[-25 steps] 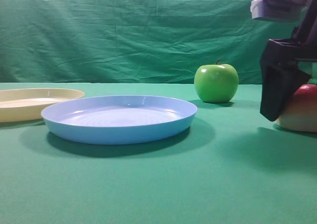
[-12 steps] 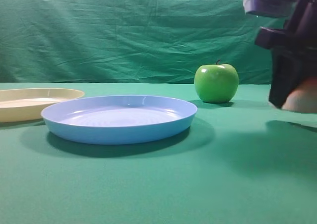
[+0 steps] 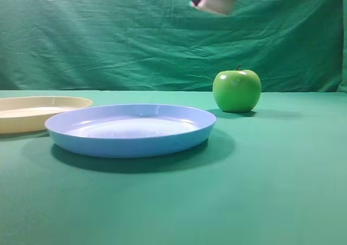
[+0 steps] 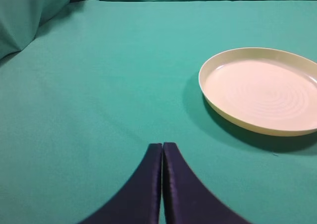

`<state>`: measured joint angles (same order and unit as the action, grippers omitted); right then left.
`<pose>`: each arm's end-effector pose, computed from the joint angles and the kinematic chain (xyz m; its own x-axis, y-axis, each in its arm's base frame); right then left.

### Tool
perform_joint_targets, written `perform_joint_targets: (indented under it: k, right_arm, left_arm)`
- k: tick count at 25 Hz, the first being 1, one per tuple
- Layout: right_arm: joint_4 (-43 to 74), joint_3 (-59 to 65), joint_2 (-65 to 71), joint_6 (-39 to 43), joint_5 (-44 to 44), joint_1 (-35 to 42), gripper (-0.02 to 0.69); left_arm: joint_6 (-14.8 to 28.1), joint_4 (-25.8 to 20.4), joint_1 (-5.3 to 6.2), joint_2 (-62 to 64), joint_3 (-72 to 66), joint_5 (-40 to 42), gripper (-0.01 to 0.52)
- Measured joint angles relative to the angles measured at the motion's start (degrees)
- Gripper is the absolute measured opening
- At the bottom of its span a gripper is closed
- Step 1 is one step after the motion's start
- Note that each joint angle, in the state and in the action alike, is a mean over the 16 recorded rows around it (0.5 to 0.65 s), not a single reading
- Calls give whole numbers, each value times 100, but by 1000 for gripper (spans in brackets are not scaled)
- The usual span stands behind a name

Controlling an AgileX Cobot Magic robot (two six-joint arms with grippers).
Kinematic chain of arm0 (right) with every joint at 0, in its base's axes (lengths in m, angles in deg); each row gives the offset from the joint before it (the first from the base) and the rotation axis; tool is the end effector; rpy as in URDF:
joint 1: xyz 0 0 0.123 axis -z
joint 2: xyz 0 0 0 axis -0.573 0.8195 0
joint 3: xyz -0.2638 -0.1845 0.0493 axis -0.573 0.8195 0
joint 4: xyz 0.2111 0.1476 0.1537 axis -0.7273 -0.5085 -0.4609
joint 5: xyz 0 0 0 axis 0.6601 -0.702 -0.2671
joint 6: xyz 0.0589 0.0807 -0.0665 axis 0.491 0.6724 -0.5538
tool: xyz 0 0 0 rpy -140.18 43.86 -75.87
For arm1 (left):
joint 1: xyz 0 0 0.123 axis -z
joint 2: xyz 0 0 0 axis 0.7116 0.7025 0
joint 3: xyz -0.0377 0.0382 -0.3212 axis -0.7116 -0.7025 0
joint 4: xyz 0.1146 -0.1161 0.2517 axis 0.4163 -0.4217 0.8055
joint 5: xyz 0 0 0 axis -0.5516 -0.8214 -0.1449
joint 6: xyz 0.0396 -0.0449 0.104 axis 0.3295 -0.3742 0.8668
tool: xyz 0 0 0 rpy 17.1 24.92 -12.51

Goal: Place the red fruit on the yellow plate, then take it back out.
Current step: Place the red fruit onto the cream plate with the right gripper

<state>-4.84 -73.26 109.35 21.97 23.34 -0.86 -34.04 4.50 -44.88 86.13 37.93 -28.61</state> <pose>0.4137 0.3350 0.2981 -0.4172 -0.5701 -0.7078 -0.8188 0.5737 0.0205 0.0872 0.0136 0.1693 -0.2636 -0.0190 -0.9644 -0.1123 0.9936 0.0111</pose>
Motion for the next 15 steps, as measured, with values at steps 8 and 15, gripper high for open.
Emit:
perform_joint_targets:
  k: [8,15]
  right_arm:
    - [-62,-1231,1222,-85,157,-750,205]
    - [-113,-1714,2041,-232,665,-1122,205]
  left_arm:
    - [0,0,0,0,0,0,0]
    - [0,0,0,0,0,0,0]
